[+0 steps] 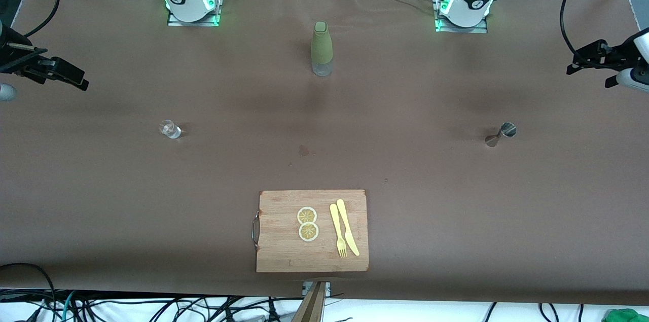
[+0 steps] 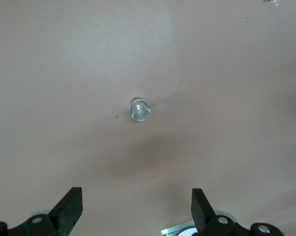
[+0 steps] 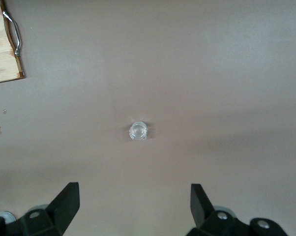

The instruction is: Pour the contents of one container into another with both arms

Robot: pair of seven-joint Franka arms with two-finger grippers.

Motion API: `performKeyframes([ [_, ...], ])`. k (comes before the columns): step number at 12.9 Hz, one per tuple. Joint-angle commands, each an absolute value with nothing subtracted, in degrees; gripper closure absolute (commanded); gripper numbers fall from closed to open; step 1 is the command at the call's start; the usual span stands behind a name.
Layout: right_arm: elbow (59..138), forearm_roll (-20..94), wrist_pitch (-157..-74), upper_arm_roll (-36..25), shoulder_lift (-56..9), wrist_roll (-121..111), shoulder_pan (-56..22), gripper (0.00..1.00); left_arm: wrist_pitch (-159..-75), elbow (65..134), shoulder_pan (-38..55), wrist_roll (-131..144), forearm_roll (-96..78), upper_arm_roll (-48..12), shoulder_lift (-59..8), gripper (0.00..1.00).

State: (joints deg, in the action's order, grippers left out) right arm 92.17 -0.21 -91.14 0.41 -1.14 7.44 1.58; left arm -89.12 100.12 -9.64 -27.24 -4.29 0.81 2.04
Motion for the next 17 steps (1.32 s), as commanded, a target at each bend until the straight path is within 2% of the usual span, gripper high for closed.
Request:
performKeyframes([
  [1,92.64,0.35,-90.70,0.44,-0.44,7.47,1.85,0.00,-90.00,101.60,-10.28,-31.46,-6.33,1.75,2.55,0.02],
  [6,92.64,0.35,-90.79,0.44,-0.53,7.47,1.76,0.00,-90.09,101.87,-10.63,-41.90,-11.58,2.37,0.89,0.01],
  [10,92.64,0.26,-90.79,0.44,-0.61,7.47,1.67,0.00,-91.13,101.43,-10.55,-53.50,-15.73,8.87,-4.03,0.01],
  [14,92.90,0.09,-90.62,0.70,-1.67,7.29,1.41,0.00,-93.34,101.34,-13.18,-64.13,-21.17,9.58,-8.87,0.01],
  [17,92.81,0.00,-90.53,0.79,-2.02,5.90,1.23,0.00,-93.43,101.16,-14.23,-68.19,-21.80,9.84,-10.01,0.01],
])
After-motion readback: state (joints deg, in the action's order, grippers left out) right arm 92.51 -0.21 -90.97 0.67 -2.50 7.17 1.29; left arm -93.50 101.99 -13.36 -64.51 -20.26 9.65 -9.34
